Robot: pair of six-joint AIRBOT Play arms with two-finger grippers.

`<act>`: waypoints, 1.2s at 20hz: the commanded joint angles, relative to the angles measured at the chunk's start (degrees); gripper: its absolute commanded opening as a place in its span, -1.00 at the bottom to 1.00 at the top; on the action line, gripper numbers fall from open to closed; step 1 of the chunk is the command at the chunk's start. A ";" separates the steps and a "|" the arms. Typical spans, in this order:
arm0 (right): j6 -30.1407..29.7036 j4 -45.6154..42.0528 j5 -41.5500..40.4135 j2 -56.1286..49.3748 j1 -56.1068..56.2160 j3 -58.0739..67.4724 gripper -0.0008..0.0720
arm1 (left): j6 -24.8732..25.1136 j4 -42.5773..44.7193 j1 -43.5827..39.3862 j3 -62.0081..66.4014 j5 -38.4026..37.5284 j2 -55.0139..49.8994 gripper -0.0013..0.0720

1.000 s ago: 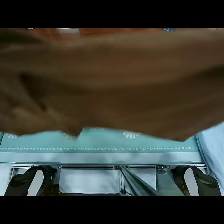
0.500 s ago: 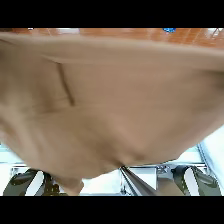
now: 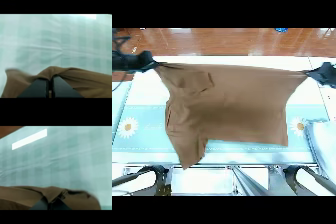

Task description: Fold the shirts.

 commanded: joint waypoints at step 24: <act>8.26 -16.61 16.06 -34.45 4.63 18.27 -0.91 | 4.07 0.98 1.92 12.72 -29.18 -27.28 -0.91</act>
